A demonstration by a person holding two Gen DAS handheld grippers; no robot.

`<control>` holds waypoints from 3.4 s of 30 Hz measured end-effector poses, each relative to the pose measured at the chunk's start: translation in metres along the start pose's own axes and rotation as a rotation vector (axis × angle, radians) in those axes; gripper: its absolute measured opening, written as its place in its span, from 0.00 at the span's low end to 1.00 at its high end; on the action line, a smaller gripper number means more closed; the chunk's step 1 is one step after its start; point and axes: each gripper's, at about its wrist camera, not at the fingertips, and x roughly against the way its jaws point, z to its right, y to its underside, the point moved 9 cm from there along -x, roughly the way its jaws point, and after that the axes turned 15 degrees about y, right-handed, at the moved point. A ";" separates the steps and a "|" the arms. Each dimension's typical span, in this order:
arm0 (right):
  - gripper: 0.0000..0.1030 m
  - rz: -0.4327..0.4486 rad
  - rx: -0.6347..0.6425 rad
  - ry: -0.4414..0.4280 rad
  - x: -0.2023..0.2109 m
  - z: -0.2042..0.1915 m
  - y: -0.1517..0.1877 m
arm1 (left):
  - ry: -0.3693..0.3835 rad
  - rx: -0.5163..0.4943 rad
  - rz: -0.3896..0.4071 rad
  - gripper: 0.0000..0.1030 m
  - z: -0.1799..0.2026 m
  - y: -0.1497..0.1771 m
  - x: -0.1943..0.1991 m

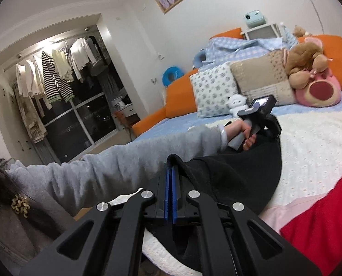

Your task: Fold large clothes

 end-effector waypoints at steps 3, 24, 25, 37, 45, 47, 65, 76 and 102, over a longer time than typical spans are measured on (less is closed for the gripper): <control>0.03 0.010 0.007 -0.040 -0.003 -0.017 -0.001 | 0.091 0.031 0.045 0.10 -0.006 -0.007 0.016; 0.05 -0.348 0.112 -0.082 -0.211 -0.143 0.139 | 0.207 0.105 0.110 0.15 -0.159 0.018 0.035; 0.06 -0.369 0.129 -0.069 -0.218 -0.146 0.147 | 0.208 0.106 0.101 0.17 -0.163 0.022 0.028; 0.77 -0.119 0.086 0.146 -0.172 -0.057 0.037 | 0.413 -0.080 0.231 0.76 -0.118 0.117 0.141; 0.62 -0.188 -0.186 0.424 -0.251 0.123 0.001 | 0.499 -0.136 0.116 0.77 -0.078 0.288 0.167; 0.61 -0.245 -0.263 0.423 -0.281 0.152 0.009 | 0.532 -0.117 0.084 0.77 -0.077 0.316 0.166; 0.09 -0.369 -0.451 0.601 -0.322 0.237 0.053 | 0.398 -0.093 0.025 0.77 -0.139 0.396 0.150; 0.66 -0.331 -0.293 0.762 -0.311 0.220 0.051 | 0.303 -0.127 0.049 0.77 -0.124 0.410 0.145; 0.56 -0.496 0.730 0.182 -0.378 -0.313 0.264 | 0.427 0.438 0.437 0.90 -0.318 0.519 0.287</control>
